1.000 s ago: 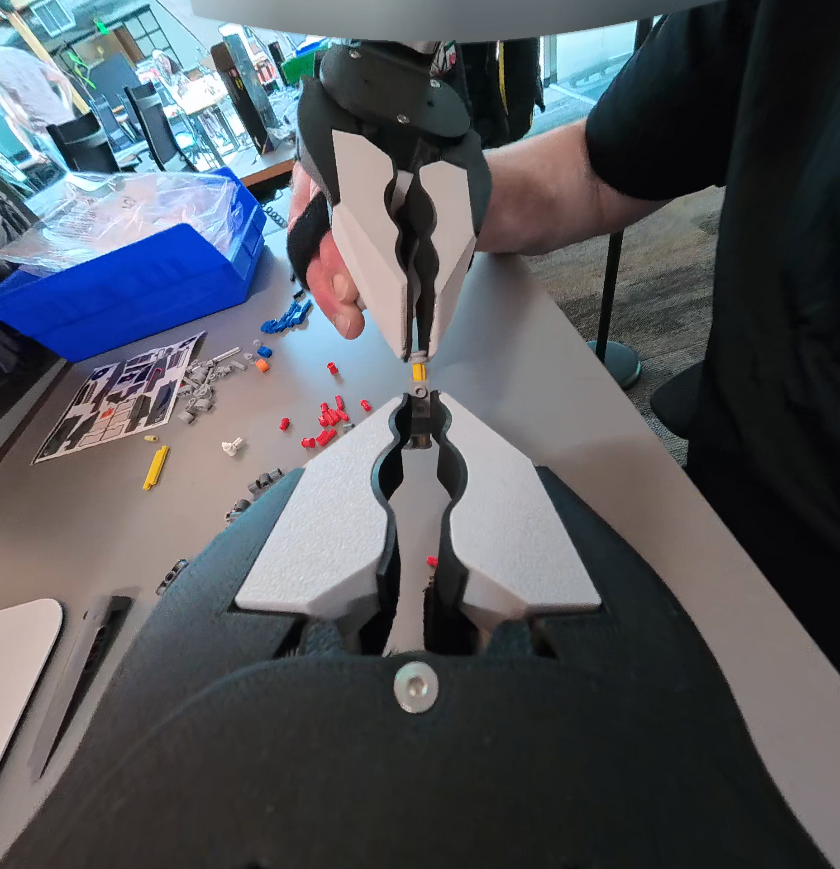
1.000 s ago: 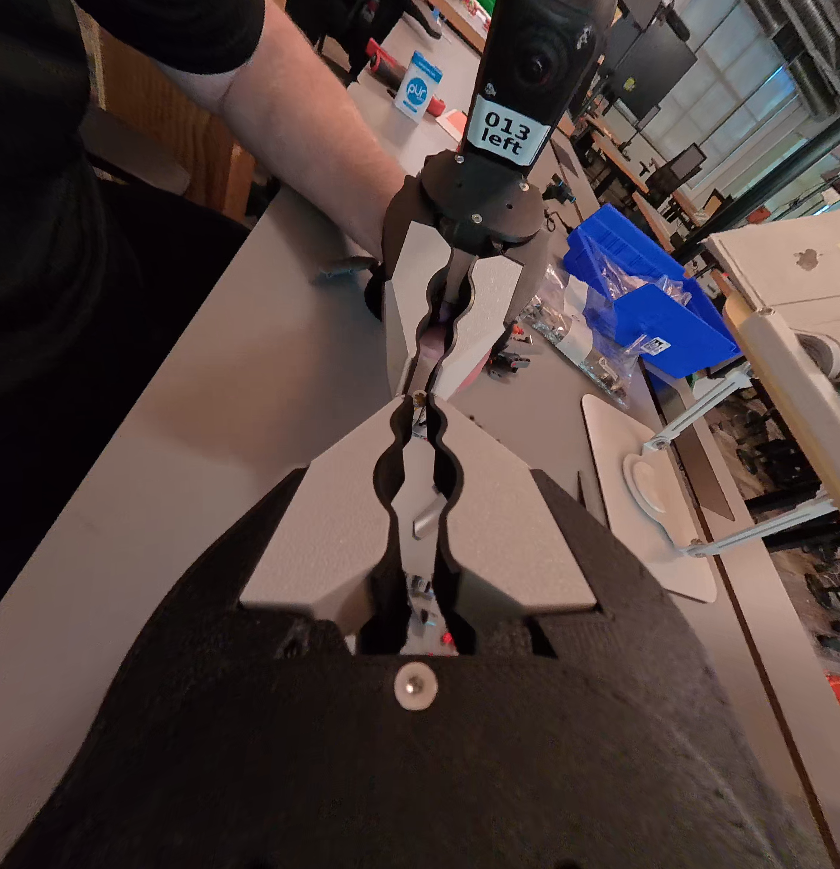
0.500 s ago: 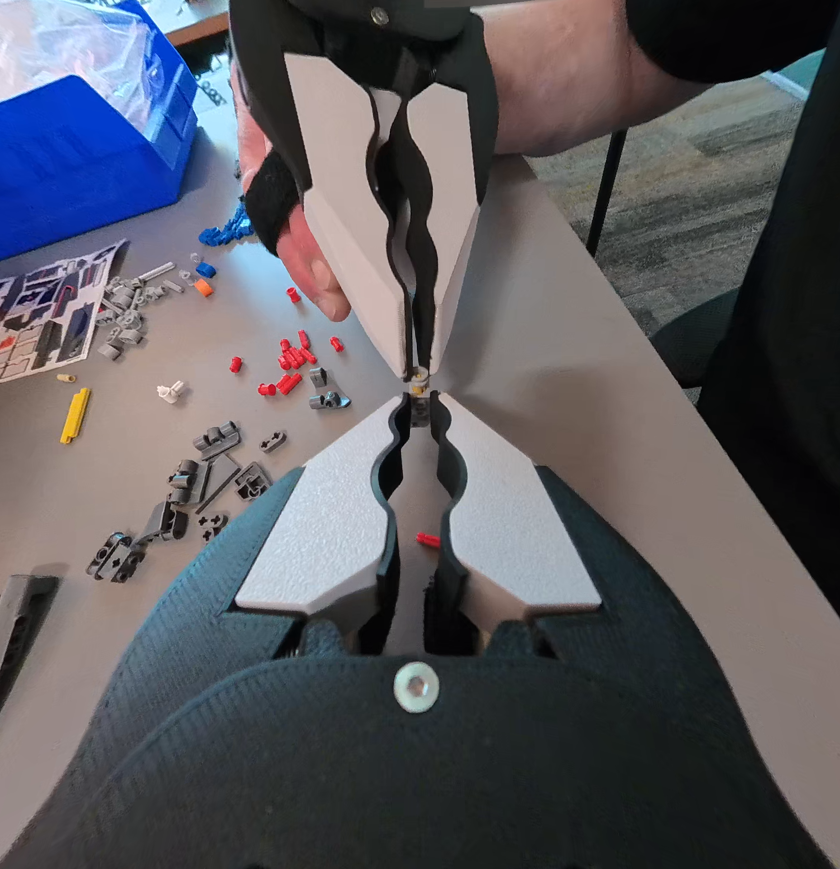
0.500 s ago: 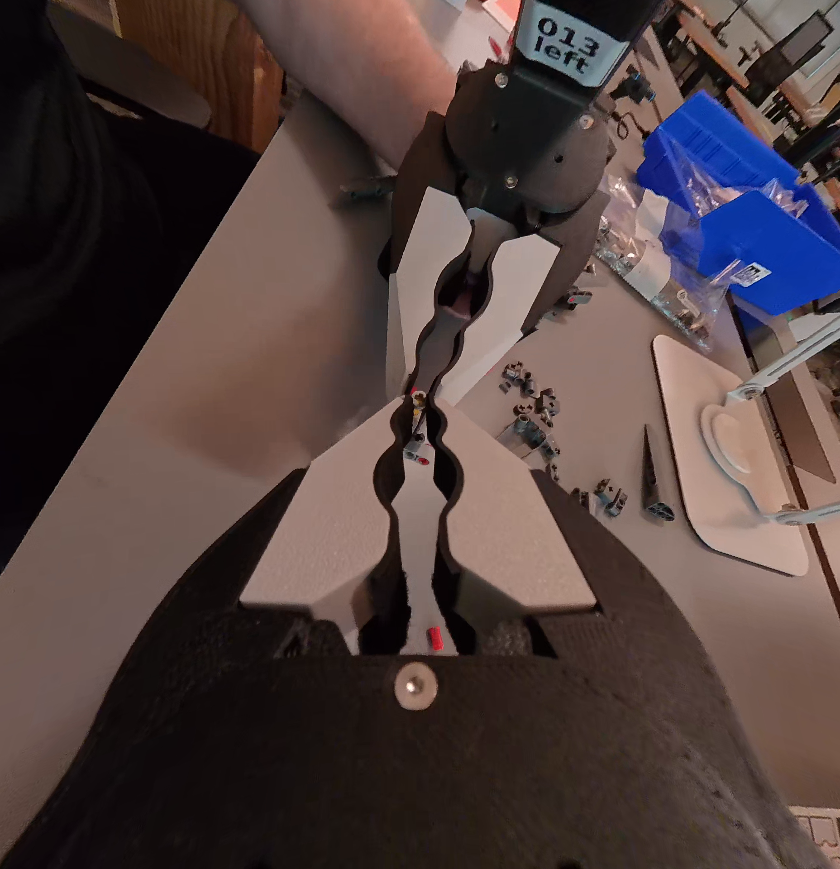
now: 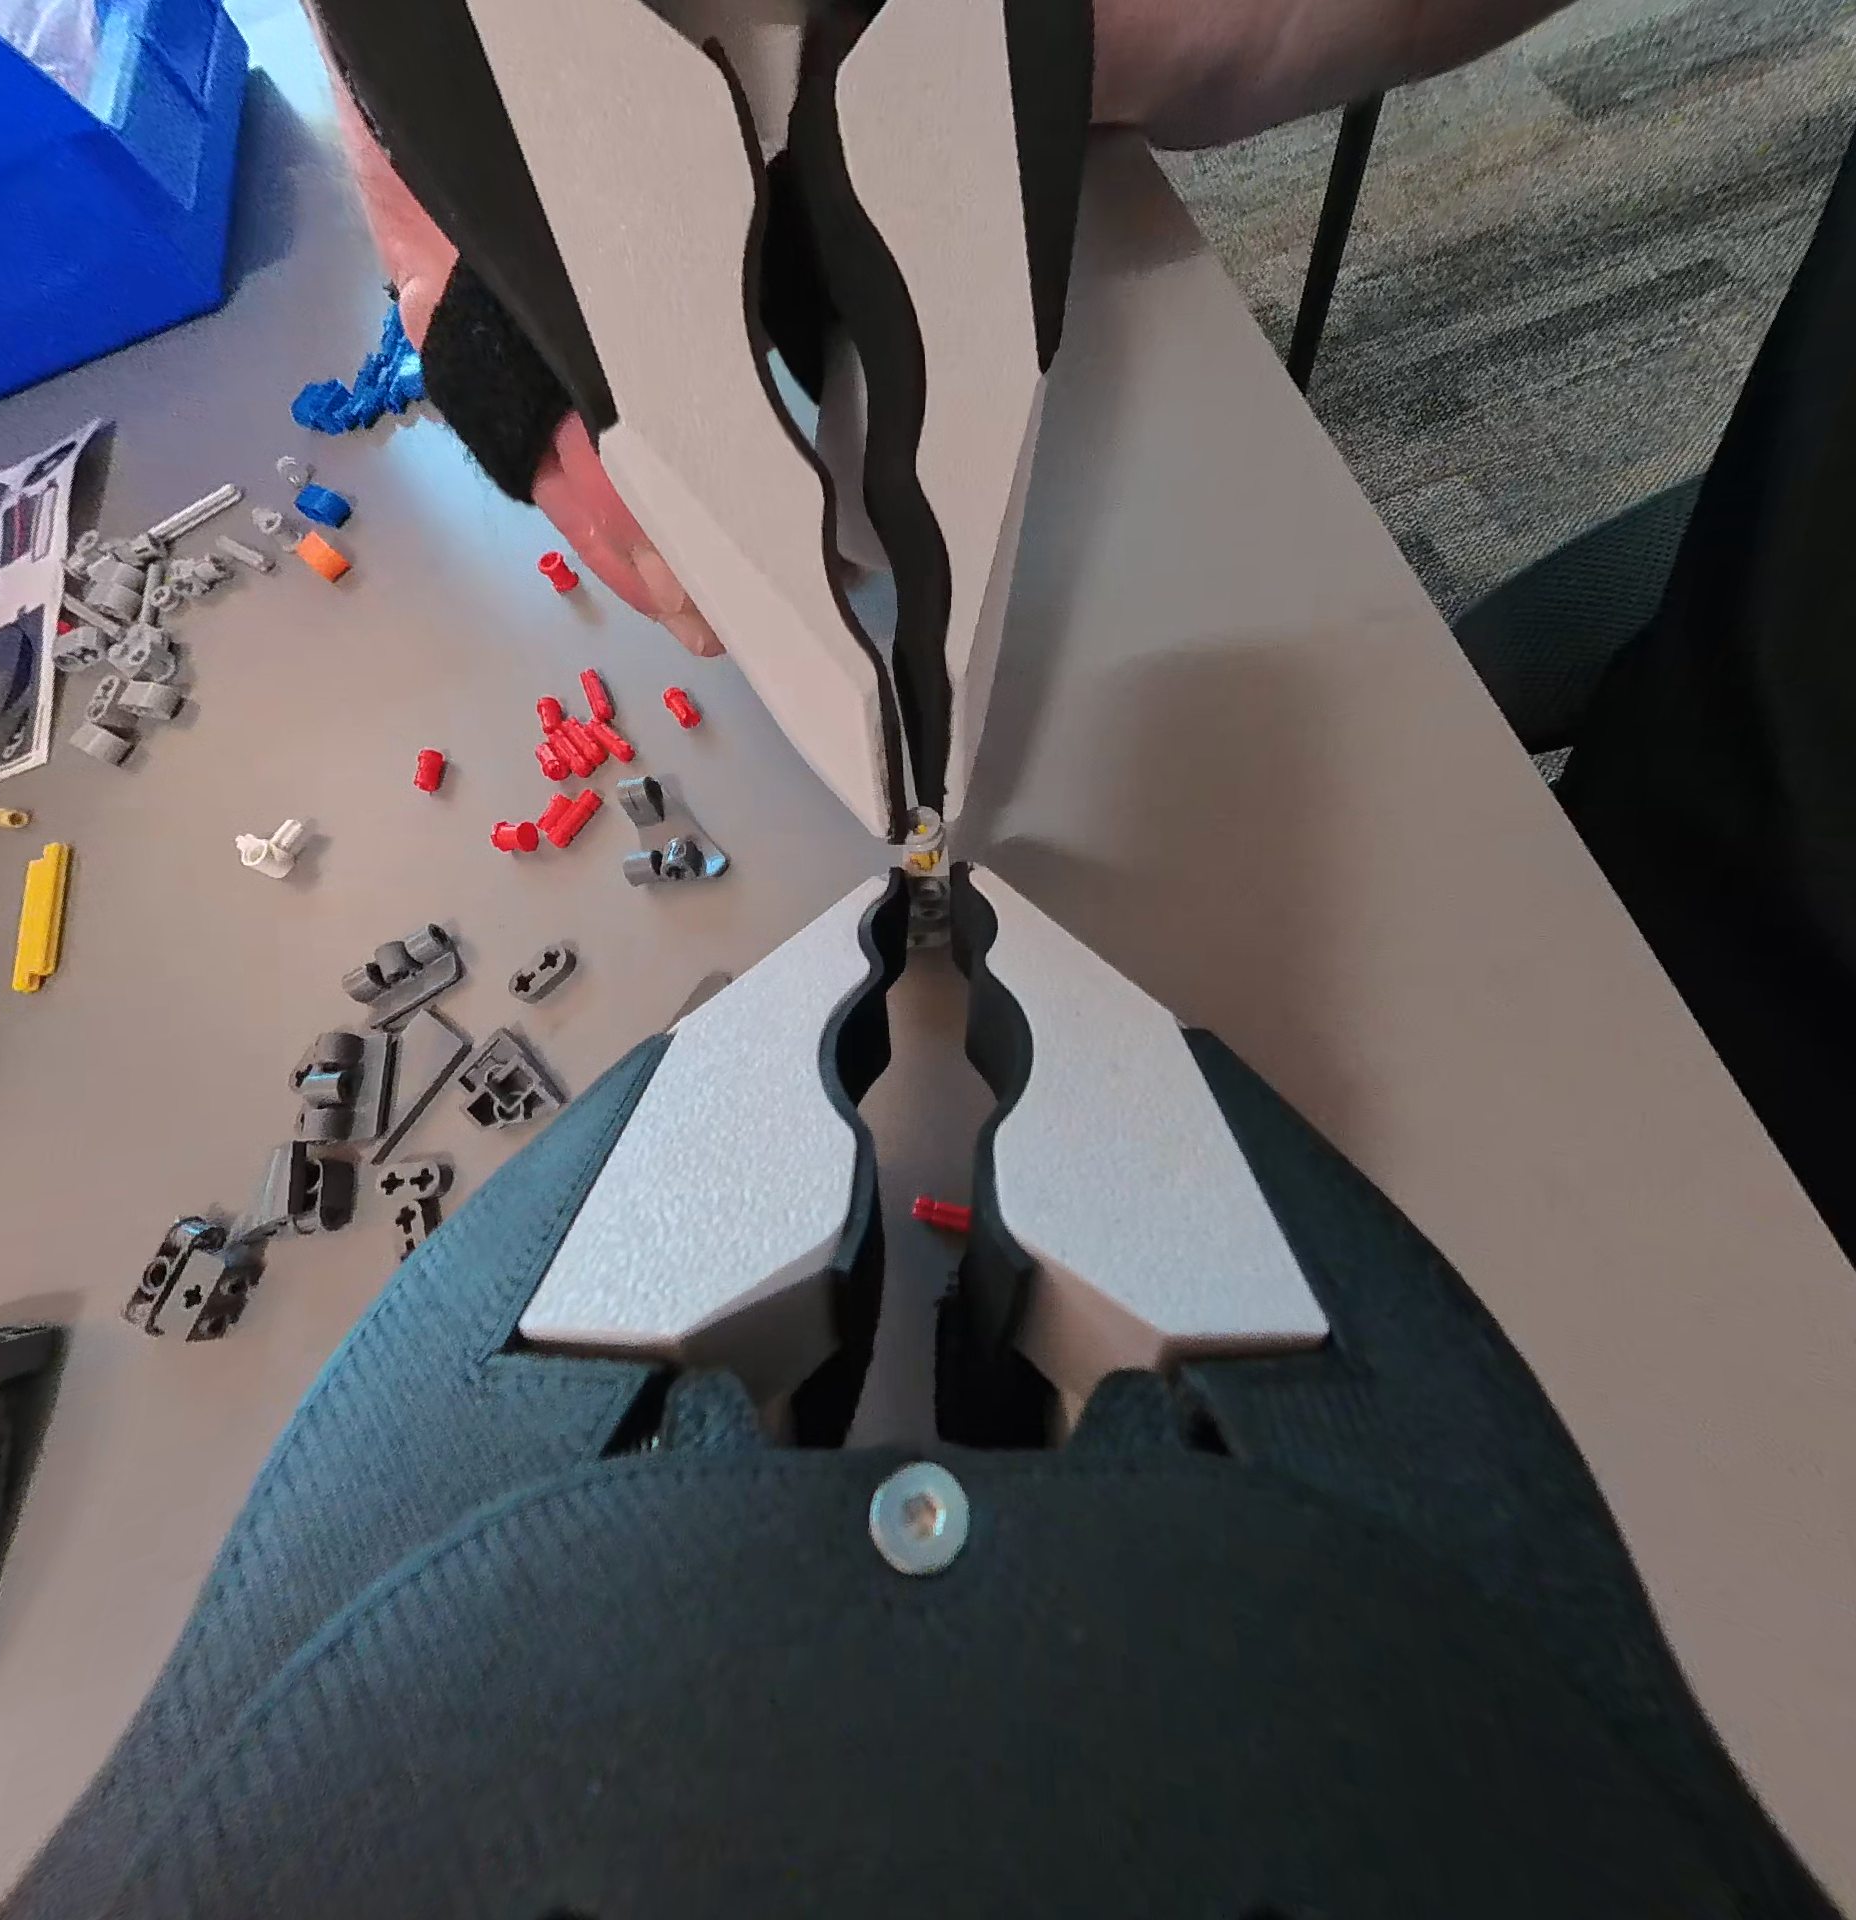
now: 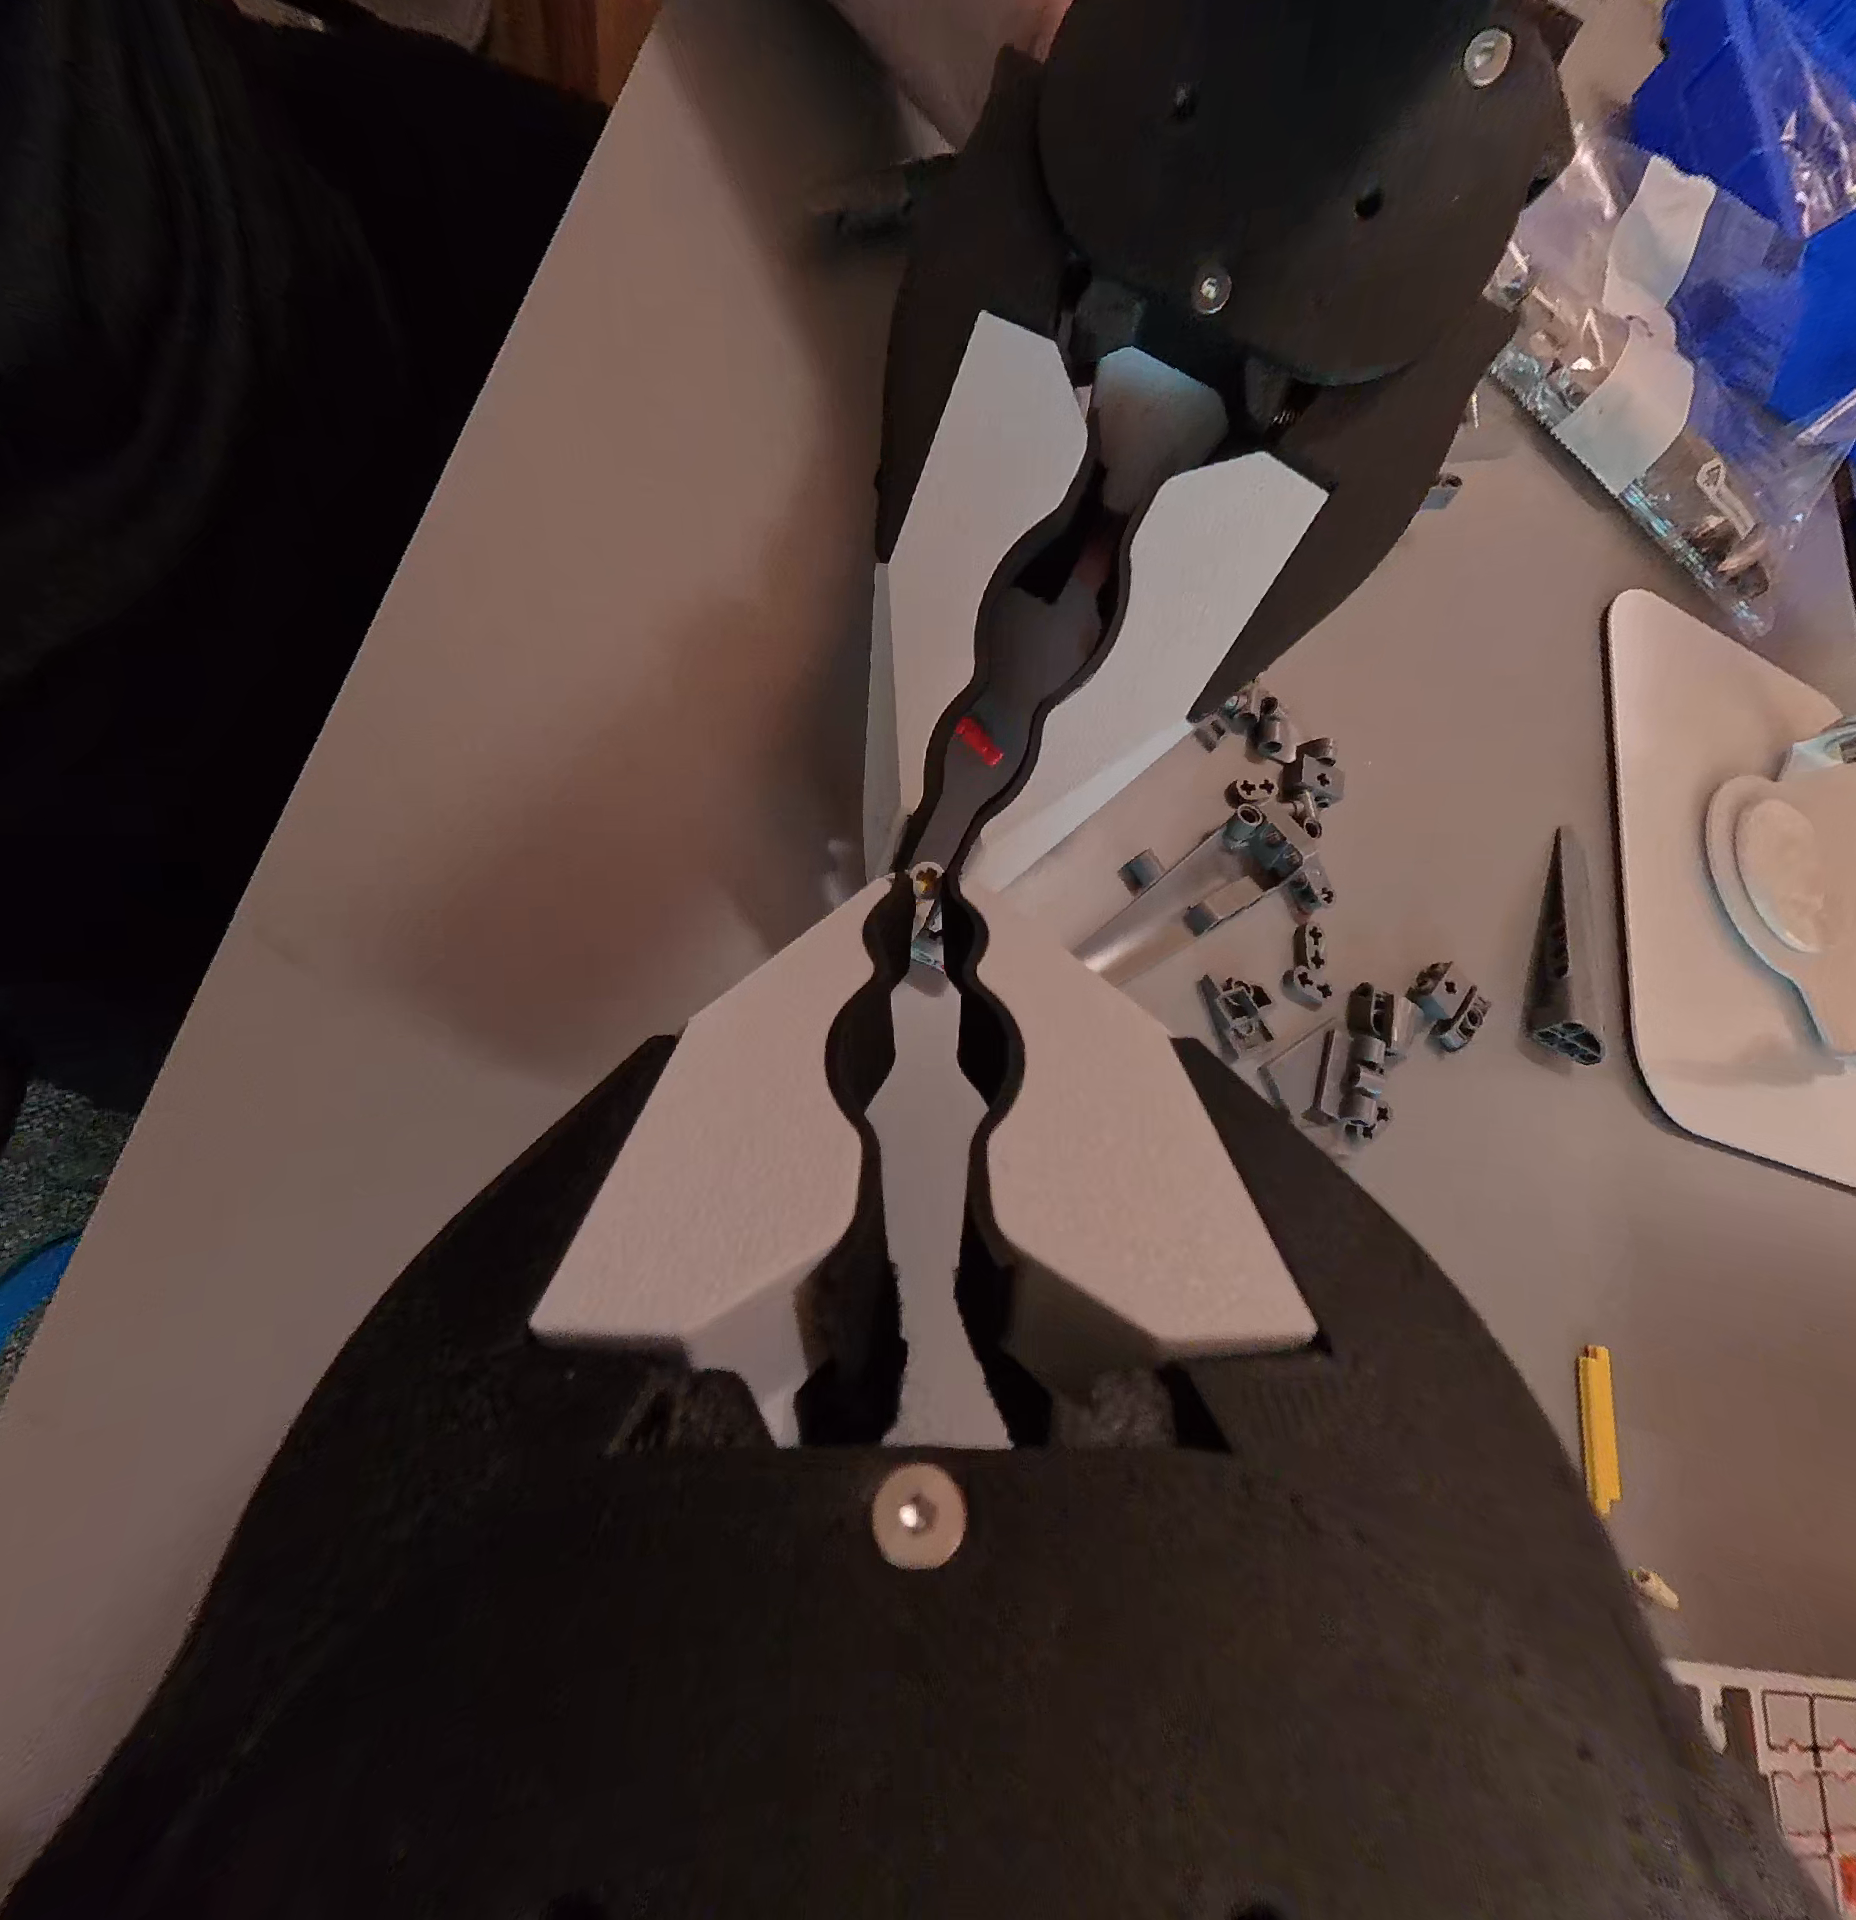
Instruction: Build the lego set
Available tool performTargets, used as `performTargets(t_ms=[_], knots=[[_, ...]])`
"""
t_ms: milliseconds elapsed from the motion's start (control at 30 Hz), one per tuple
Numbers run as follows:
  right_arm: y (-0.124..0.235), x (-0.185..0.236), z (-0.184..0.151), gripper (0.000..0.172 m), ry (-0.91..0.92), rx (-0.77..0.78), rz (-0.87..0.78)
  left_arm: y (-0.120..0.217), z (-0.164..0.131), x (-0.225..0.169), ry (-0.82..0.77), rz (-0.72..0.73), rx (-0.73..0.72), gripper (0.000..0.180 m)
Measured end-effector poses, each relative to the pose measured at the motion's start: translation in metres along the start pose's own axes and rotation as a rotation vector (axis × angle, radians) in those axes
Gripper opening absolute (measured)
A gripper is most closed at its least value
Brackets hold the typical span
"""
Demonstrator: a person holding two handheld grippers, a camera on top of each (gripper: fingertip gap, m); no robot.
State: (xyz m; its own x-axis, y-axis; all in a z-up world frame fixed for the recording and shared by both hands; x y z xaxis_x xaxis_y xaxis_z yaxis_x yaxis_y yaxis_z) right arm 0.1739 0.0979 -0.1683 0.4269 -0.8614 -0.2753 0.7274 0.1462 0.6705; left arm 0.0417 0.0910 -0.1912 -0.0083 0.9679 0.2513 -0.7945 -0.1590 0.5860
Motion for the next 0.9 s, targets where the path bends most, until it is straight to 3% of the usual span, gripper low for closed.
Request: performTargets(t_ms=[600, 900], knots=[[-0.002, -0.006, 0.026, 0.003, 0.007, 0.358, 0.106, -0.004, 0.006, 0.0, -0.021, 0.003, 0.034, 0.006], [-0.004, -0.007, 0.033, 0.003, 0.023, 0.464, 0.146, -0.005, 0.006, 0.001, -0.005, -0.007, 0.023, 0.006]])
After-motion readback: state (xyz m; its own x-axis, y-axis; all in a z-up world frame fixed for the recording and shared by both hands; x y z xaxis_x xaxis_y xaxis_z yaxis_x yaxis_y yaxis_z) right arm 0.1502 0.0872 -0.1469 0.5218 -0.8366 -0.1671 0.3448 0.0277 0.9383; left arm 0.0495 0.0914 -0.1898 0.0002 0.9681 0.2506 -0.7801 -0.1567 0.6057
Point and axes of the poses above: each gripper's, where its closed fingertips meet, y back along the fingers, z out of its top, x = y × z across the jaws, the point moved 9 cm from there along y, back along the fingers, and after that the axes turned 6 degrees about z, right-handed, at the moved point
